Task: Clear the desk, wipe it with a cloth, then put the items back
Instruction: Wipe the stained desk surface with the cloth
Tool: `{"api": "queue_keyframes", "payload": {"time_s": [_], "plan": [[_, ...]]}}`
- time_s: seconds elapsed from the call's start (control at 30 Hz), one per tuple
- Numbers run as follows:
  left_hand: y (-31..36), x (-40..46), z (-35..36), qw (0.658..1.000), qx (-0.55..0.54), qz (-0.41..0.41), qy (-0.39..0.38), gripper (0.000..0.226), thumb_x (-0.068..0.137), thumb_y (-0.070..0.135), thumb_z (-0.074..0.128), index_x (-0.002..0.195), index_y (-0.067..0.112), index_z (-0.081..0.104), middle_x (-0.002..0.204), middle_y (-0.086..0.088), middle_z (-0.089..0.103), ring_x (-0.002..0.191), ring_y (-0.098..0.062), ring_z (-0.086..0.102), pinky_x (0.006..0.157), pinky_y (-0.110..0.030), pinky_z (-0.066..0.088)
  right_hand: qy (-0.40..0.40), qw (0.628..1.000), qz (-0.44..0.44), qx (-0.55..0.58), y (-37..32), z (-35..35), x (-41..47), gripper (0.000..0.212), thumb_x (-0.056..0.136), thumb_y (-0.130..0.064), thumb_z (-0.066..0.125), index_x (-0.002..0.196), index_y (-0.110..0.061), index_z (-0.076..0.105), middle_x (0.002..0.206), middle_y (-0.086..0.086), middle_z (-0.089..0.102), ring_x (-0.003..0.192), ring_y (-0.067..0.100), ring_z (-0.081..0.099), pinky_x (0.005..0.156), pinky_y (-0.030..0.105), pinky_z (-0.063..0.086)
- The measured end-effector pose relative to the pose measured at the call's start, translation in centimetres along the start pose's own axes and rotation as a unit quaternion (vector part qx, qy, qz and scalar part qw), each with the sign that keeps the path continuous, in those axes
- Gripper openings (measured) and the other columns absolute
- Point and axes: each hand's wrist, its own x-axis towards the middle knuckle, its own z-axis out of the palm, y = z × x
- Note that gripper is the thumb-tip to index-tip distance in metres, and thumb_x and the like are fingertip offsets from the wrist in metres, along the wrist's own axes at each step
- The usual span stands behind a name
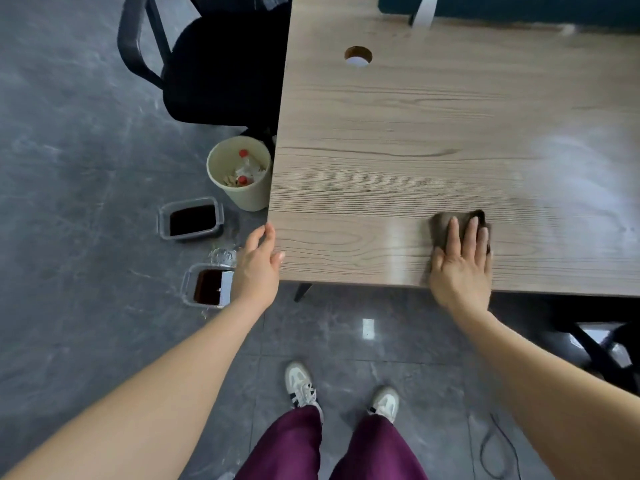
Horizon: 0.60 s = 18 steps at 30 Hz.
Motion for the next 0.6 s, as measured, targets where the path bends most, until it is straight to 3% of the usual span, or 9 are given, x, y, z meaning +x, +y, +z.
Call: {"api": "queue_keyframes", "payload": {"time_s": [0.03, 0.1, 0.2, 0.3, 0.37, 0.5, 0.6], "plan": [[0.1, 0.0, 0.0, 1.0, 0.001, 0.001, 0.002, 0.052, 0.1, 0.02, 0.041, 0.149, 0.02, 0.023, 0.154, 0.005, 0.021, 0.134, -0.021, 0.028, 0.107, -0.031, 0.026, 0.015, 1.0, -0.008, -0.004, -1.5, 0.5, -0.4, 0.06, 0.098, -0.033, 0.027, 0.152, -0.022, 0.005, 0.159, 0.007, -0.007, 0.146, 0.025, -0.009, 0.119, 0.041, -0.002], [0.0, 0.0, 0.0, 1.0, -0.003, -0.005, 0.002, 0.052, 0.1, 0.02, 0.042, 0.149, 0.019, 0.024, 0.154, 0.005, 0.021, 0.134, -0.02, 0.03, 0.108, -0.032, 0.028, 0.018, 0.994, -0.111, -0.01, -5.7, 2.2, -2.2, 0.063, 0.094, -0.035, 0.029, 0.152, -0.021, 0.008, 0.158, 0.009, -0.003, 0.146, 0.027, -0.006, 0.118, 0.04, -0.003], [-0.1, 0.1, -0.2, 1.0, -0.026, -0.002, -0.004, 0.053, 0.098, 0.018, 0.046, 0.148, 0.019, 0.026, 0.153, 0.005, 0.023, 0.129, -0.019, 0.04, 0.105, -0.027, 0.031, -0.058, 0.956, -0.286, -0.01, -11.1, 4.0, -5.9, 0.059, 0.098, -0.035, 0.03, 0.151, -0.026, 0.007, 0.158, 0.002, -0.006, 0.146, 0.02, -0.008, 0.117, 0.038, -0.003], [0.0, 0.0, -0.5, 0.999, -0.038, -0.006, -0.007, 0.053, 0.097, 0.017, 0.049, 0.147, 0.016, 0.03, 0.153, 0.007, 0.024, 0.128, -0.012, 0.04, 0.098, -0.015, 0.026, -0.09, 0.924, -0.37, -0.019, -10.4, 3.2, -4.9, 0.056, 0.099, -0.039, 0.024, 0.151, -0.03, 0.004, 0.158, -0.005, -0.009, 0.145, 0.013, -0.011, 0.117, 0.035, -0.001], [0.0, 0.2, -0.8, 0.999, -0.034, -0.003, -0.003, 0.054, 0.096, 0.019, 0.051, 0.147, 0.016, 0.031, 0.152, 0.007, 0.026, 0.134, -0.012, 0.034, 0.102, -0.019, 0.026, -0.061, 0.945, -0.323, -0.012, -7.8, 2.3, -2.0, 0.056, 0.099, -0.041, 0.022, 0.151, -0.028, 0.005, 0.158, -0.003, -0.009, 0.145, 0.016, -0.011, 0.119, 0.037, 0.003], [-0.3, 0.4, -1.0, 0.999, -0.045, 0.001, 0.001, 0.055, 0.094, 0.022, 0.055, 0.145, 0.017, 0.035, 0.151, 0.01, 0.029, 0.131, -0.009, 0.037, 0.095, -0.015, 0.03, -0.026, 0.994, -0.106, 0.013, -7.6, 0.8, 4.3, 0.056, 0.101, -0.037, 0.023, 0.152, -0.024, 0.003, 0.159, 0.004, -0.011, 0.145, 0.022, -0.012, 0.118, 0.04, -0.001], [-0.8, 0.6, -0.7, 0.998, -0.062, 0.001, 0.007, 0.055, 0.093, 0.021, 0.057, 0.144, 0.02, 0.036, 0.15, 0.014, 0.03, 0.13, -0.005, 0.038, 0.093, -0.01, 0.028, -0.005, 0.994, -0.111, 0.02, -12.8, 1.5, 6.8, 0.057, 0.1, -0.037, 0.024, 0.152, -0.024, 0.004, 0.159, 0.007, -0.009, 0.146, 0.024, -0.01, 0.118, 0.042, -0.001]]}}
